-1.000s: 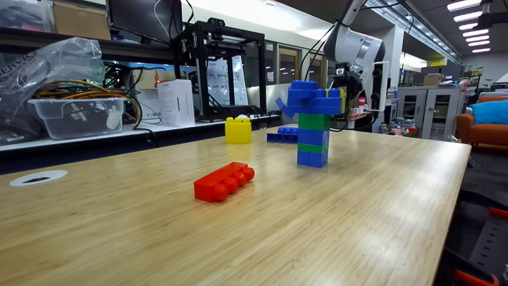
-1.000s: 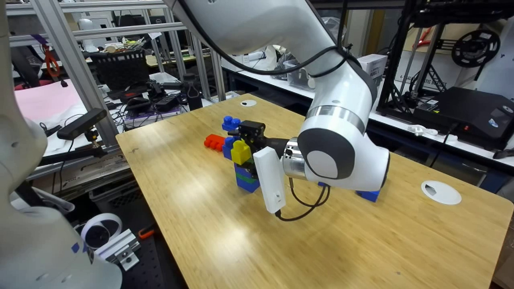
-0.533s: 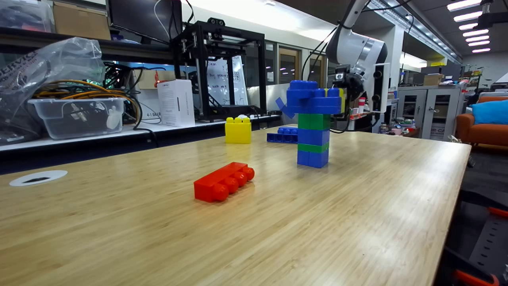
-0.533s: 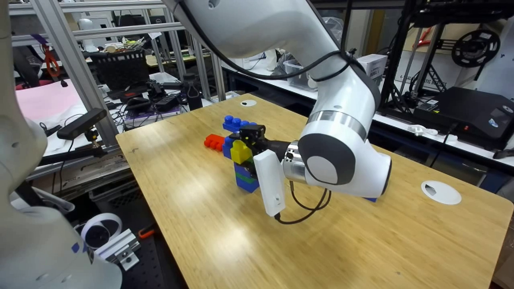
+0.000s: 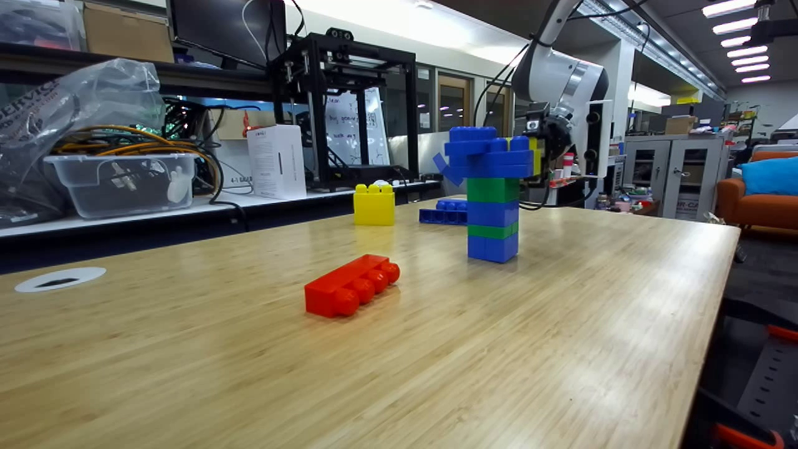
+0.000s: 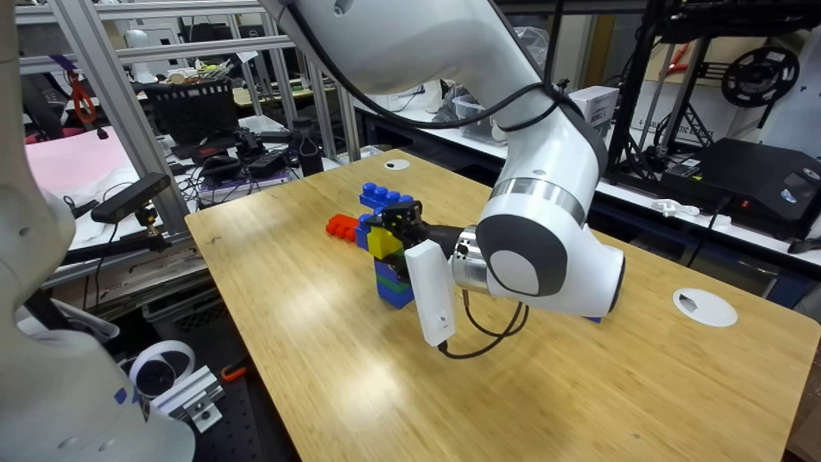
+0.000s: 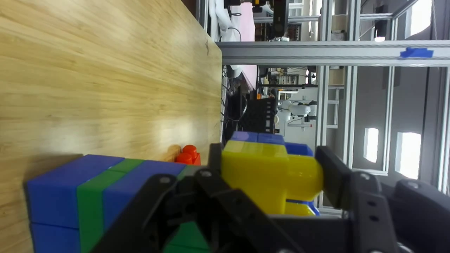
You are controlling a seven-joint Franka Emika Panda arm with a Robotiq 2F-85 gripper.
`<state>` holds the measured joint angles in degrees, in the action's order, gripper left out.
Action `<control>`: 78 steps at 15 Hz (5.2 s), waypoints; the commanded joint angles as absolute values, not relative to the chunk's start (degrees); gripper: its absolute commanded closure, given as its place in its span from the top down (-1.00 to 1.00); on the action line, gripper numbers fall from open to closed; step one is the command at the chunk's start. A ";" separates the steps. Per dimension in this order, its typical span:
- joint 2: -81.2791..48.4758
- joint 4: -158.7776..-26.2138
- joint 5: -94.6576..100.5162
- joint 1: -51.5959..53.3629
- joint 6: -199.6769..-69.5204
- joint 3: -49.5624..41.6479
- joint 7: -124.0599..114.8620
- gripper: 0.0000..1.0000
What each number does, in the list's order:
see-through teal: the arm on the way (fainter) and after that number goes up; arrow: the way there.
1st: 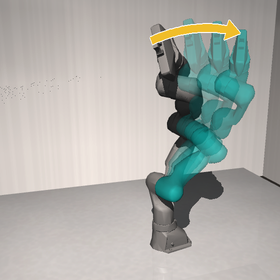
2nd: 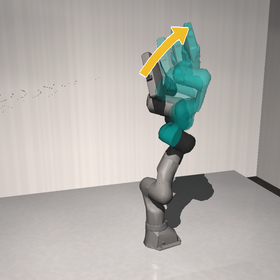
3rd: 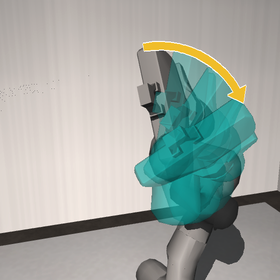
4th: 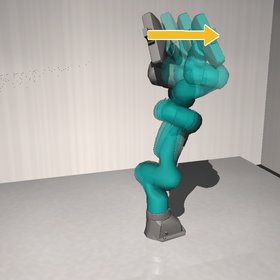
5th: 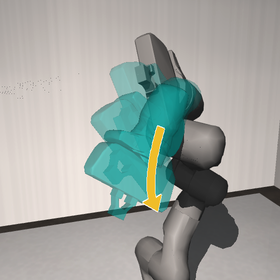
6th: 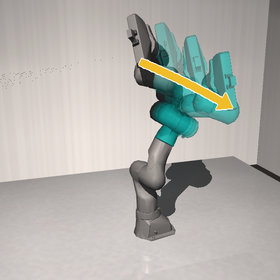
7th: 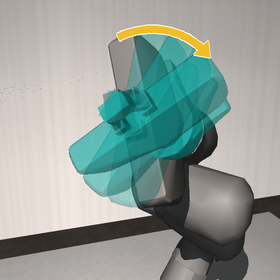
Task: Knock down the building blocks
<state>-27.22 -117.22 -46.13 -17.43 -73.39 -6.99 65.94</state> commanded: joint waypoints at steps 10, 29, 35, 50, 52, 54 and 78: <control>-10.22 -119.66 -41.42 -14.91 -84.58 -9.22 67.80 -0.17; -8.47 -132.30 -27.54 -7.46 -122.01 -4.96 56.21 -0.17; -9.22 -132.19 -27.52 -7.54 -121.49 -4.85 54.82 -0.17; -9.08 -134.65 -28.67 -7.19 -119.30 -3.06 54.39 -0.17; -9.12 -135.01 -28.52 -6.81 -118.05 -2.31 54.41 -0.17; -9.15 -135.77 -27.99 -6.26 -117.35 -1.49 54.23 -0.17; -8.95 -133.86 -26.53 -6.27 -139.63 -2.81 50.80 -0.17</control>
<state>-8.59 -133.55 -28.34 -6.17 -135.24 -3.36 53.17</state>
